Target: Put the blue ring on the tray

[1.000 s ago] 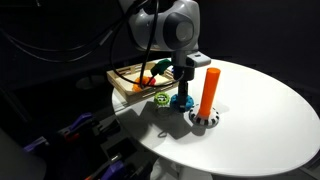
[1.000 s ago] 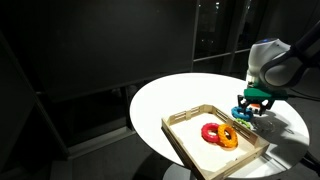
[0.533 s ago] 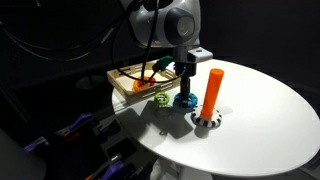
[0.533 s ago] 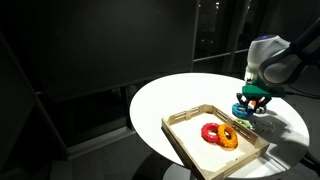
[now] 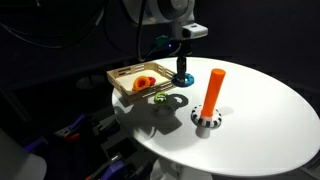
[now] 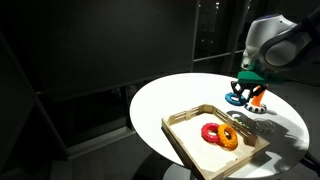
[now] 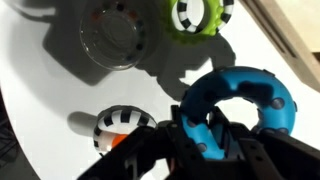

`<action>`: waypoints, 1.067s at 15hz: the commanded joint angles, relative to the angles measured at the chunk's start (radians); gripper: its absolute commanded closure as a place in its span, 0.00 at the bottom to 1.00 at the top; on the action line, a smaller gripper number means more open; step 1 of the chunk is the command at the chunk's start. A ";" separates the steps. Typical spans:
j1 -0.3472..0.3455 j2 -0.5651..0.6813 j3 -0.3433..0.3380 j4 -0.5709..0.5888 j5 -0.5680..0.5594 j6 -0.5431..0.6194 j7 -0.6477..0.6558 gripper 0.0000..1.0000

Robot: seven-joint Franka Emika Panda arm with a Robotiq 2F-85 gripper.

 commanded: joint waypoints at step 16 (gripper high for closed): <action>-0.006 -0.063 0.103 0.010 0.092 -0.072 -0.093 0.91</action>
